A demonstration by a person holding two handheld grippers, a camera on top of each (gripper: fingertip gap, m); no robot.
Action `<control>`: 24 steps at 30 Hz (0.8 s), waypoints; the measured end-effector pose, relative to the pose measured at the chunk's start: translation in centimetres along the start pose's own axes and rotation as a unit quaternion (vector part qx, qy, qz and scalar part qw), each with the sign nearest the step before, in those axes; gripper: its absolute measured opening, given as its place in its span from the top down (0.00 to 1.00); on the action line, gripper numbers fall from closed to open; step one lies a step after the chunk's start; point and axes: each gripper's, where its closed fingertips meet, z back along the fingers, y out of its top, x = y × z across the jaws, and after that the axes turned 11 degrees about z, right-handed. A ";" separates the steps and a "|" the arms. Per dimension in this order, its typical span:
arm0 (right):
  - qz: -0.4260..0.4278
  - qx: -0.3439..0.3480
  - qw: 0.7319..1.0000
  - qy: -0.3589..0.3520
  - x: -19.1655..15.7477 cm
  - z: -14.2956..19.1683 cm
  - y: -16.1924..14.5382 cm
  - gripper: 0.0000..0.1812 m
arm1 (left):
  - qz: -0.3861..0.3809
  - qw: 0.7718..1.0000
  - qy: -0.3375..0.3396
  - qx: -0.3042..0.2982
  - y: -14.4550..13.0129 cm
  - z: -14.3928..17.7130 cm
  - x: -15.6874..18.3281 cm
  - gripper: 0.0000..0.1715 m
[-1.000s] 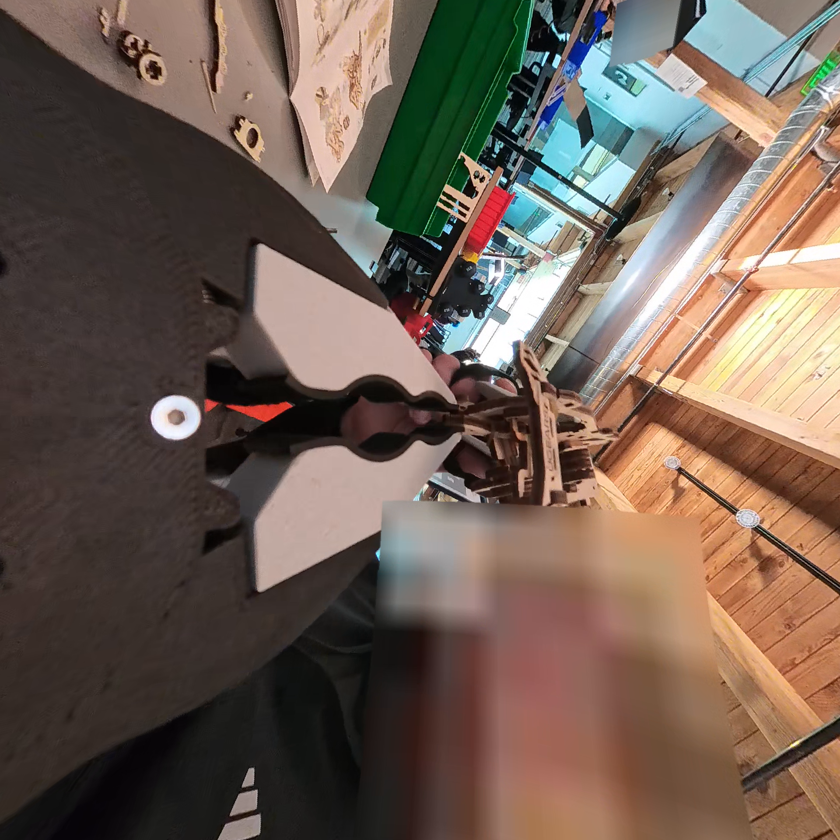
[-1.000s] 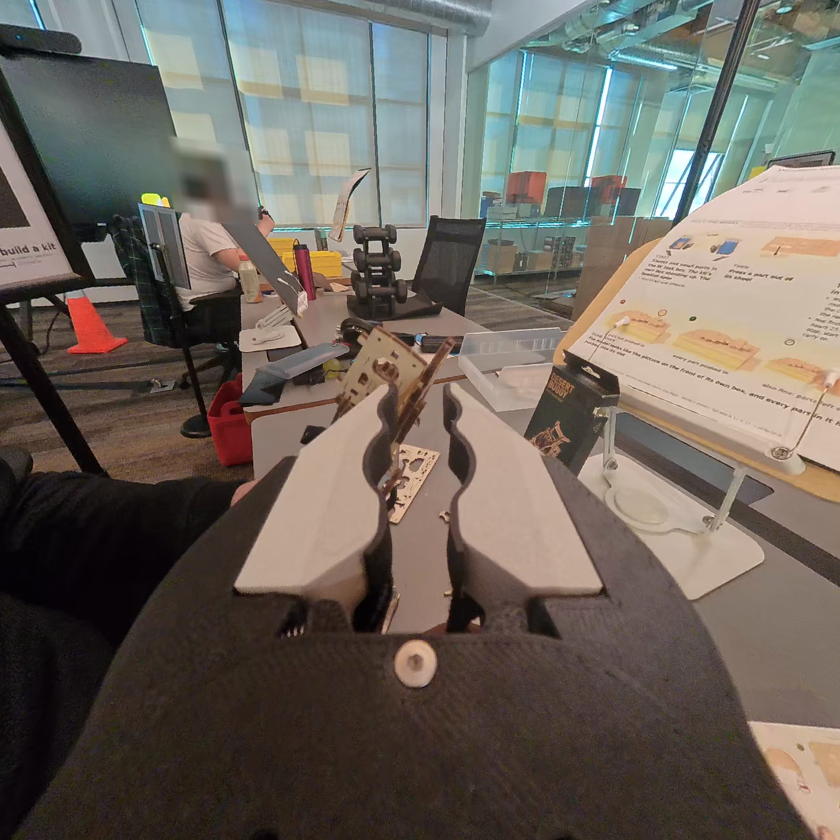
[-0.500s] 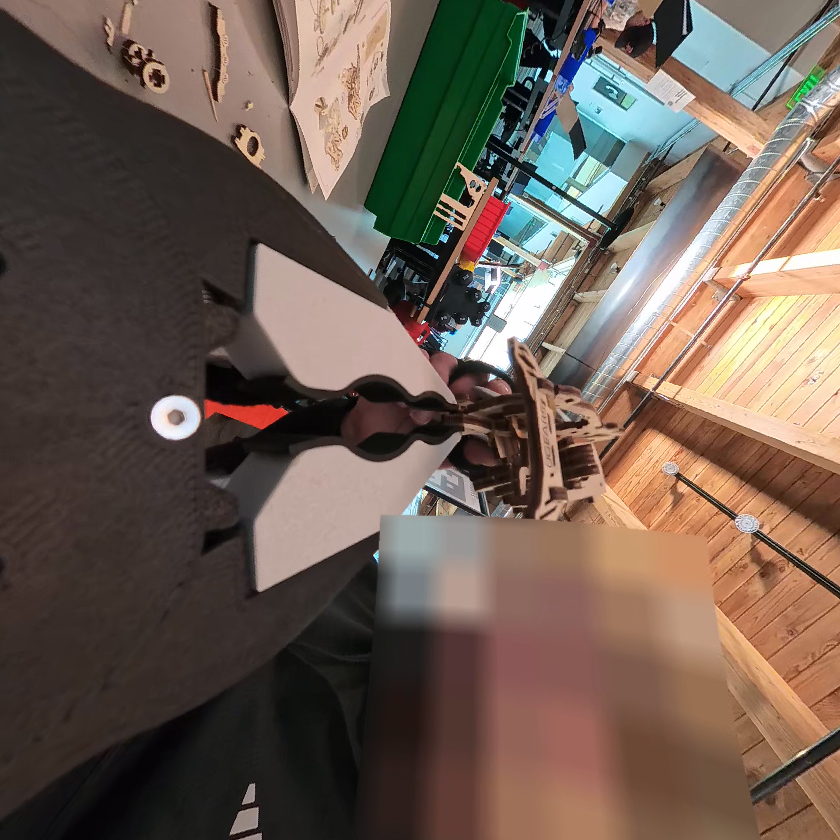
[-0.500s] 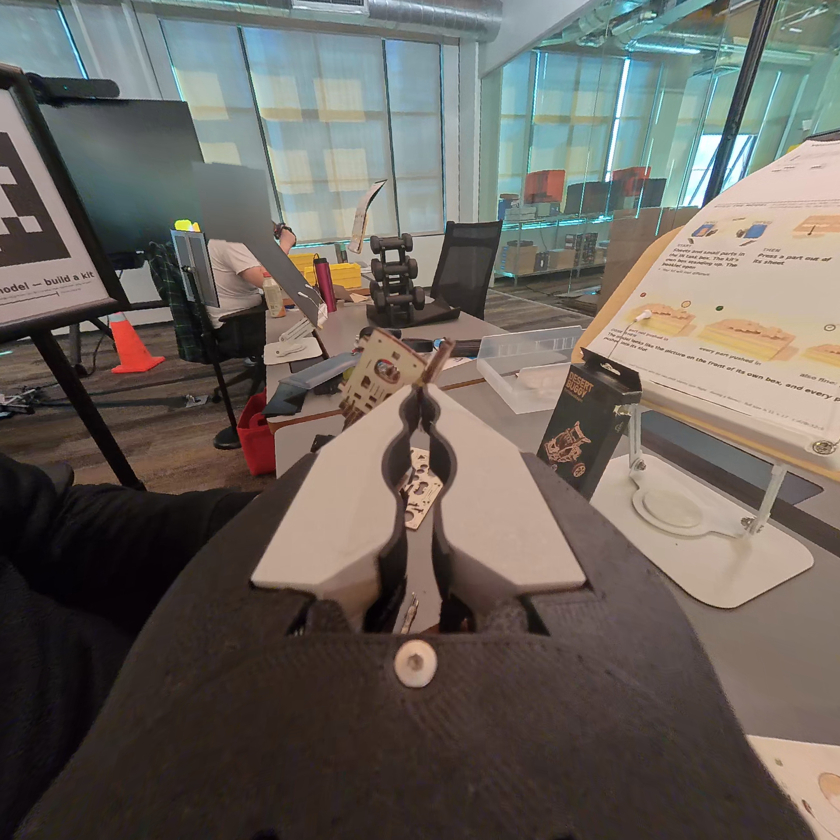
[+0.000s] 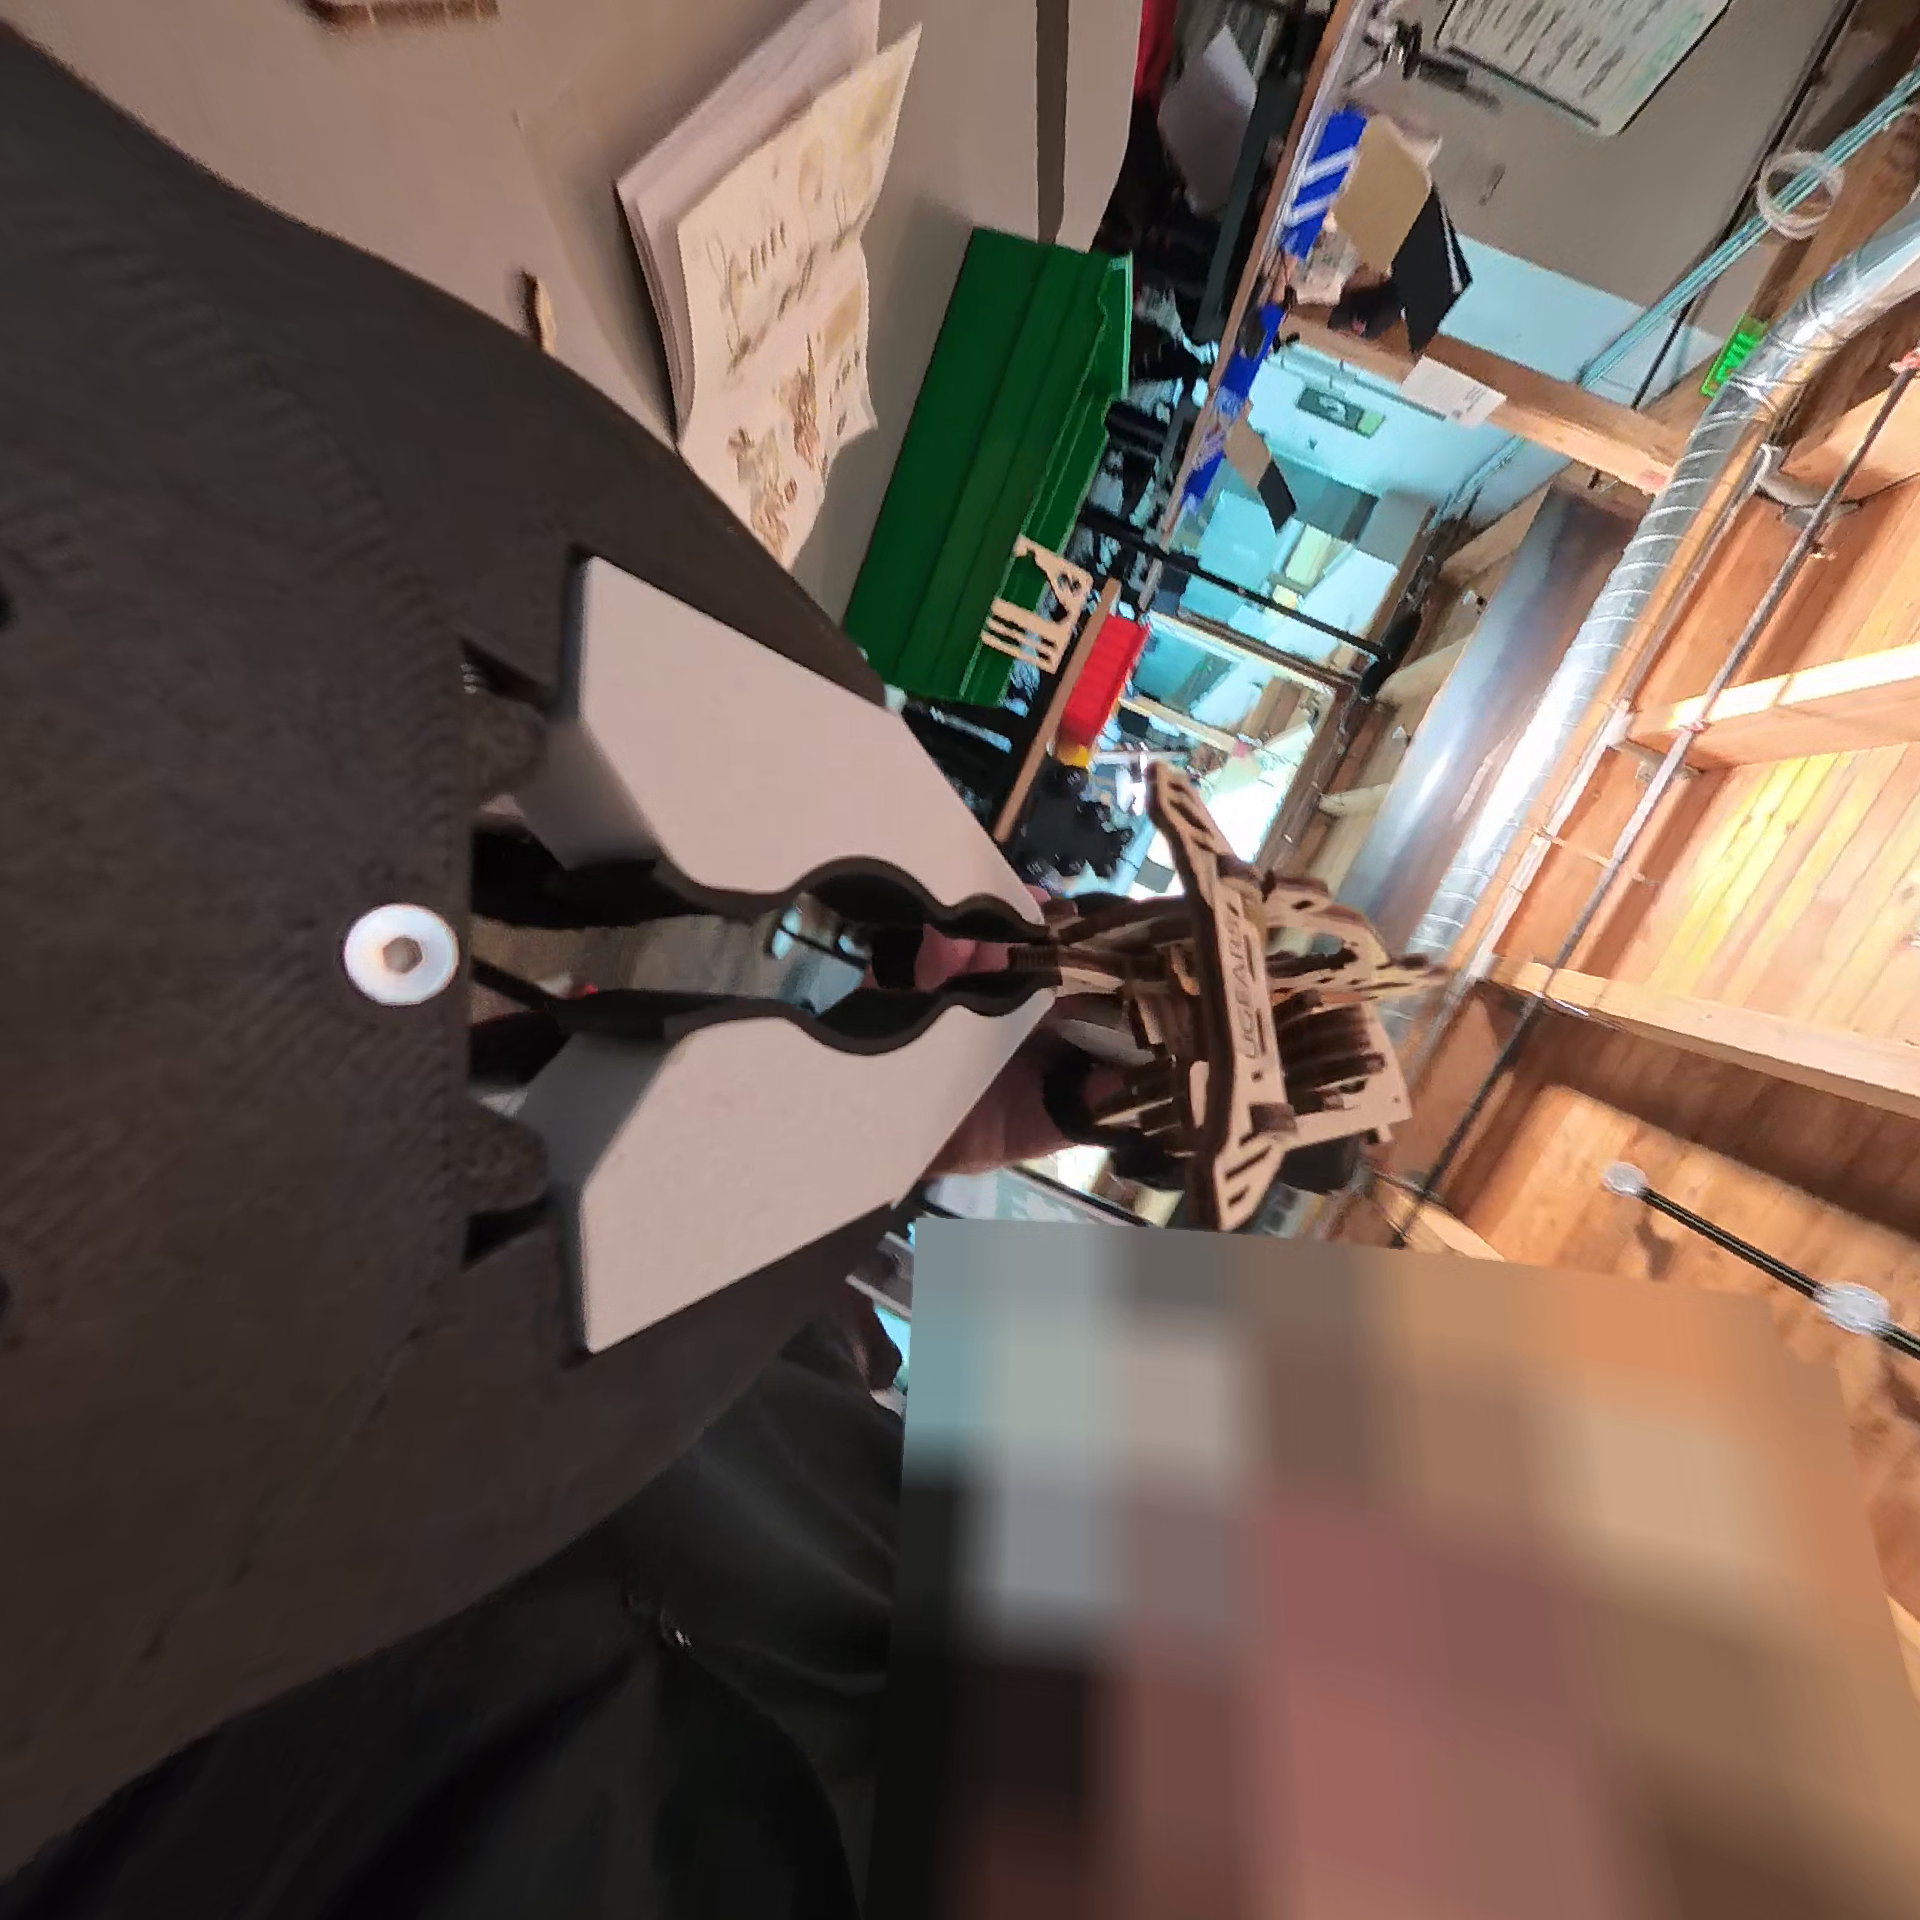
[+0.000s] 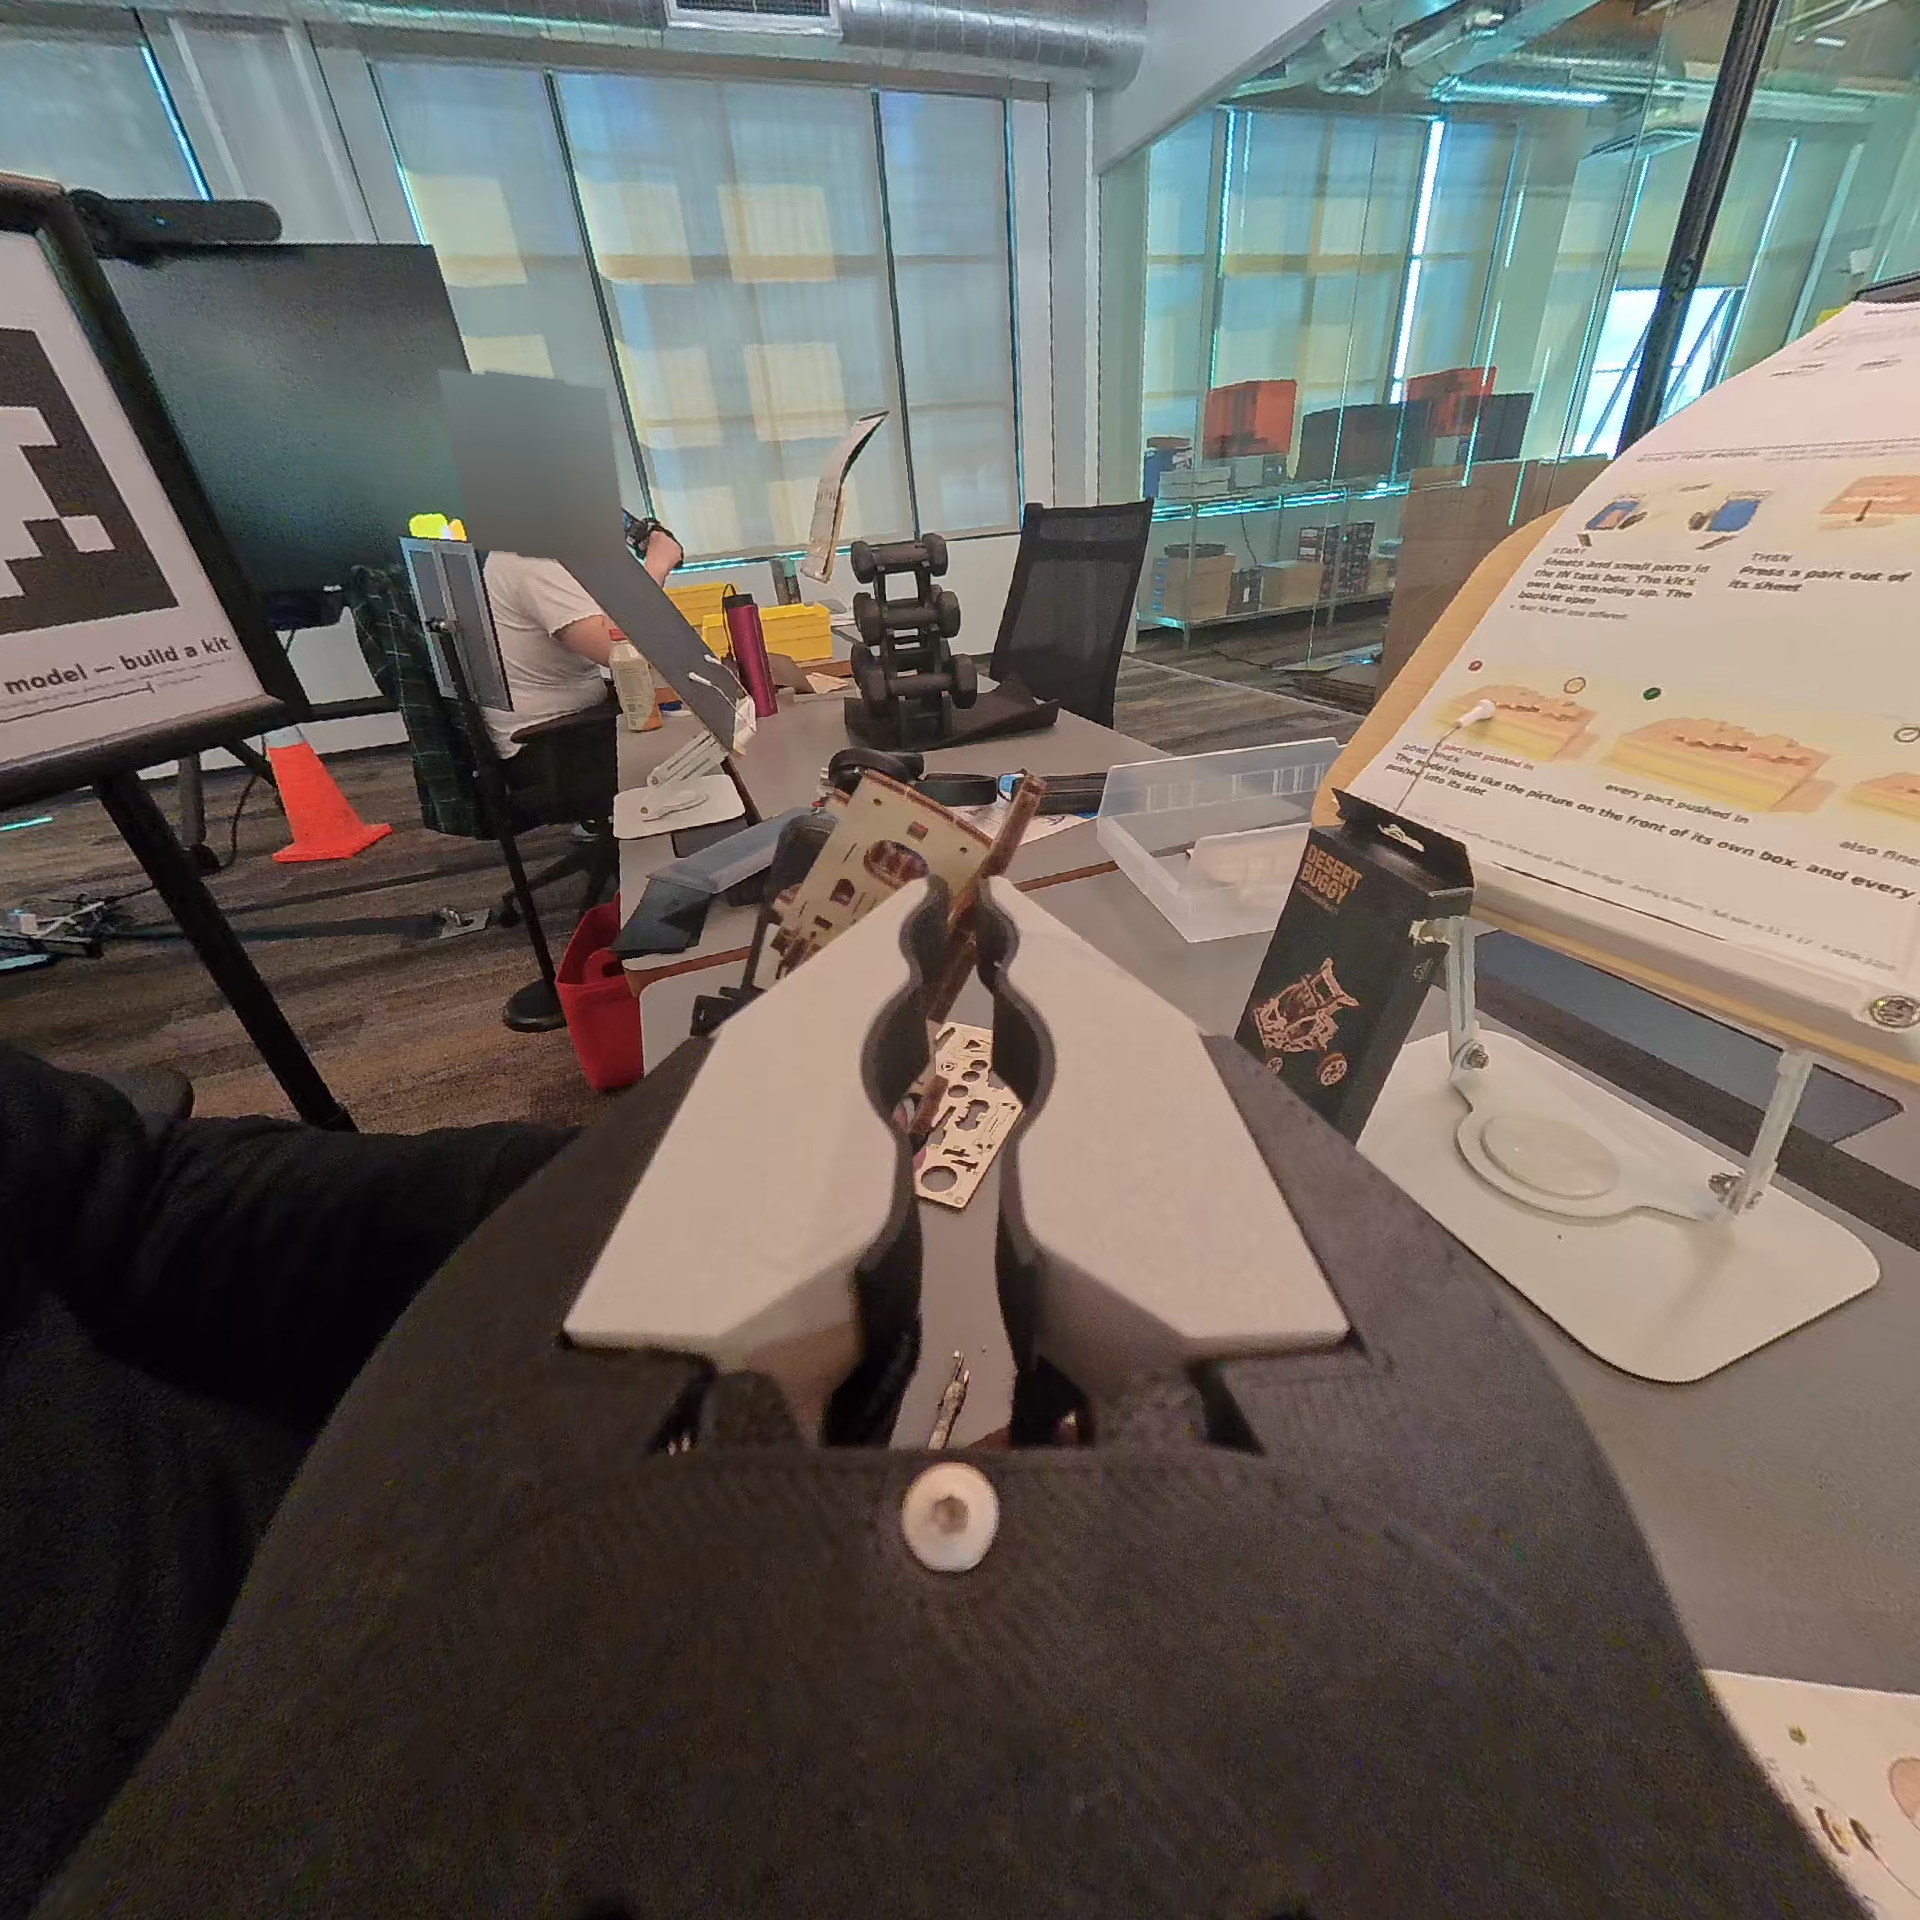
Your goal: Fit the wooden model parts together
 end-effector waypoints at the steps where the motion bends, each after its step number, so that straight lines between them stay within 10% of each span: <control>1: -0.001 0.000 1.000 -0.002 0.1 0.0 -0.1 1.00 | -0.009 1.000 0.006 -0.006 -0.1 0.0 0.0 0.98; 24: -0.049 0.020 0.999 -0.003 1.5 0.8 -0.8 1.00 | -0.156 0.981 0.102 -0.059 -0.5 0.1 -0.7 1.00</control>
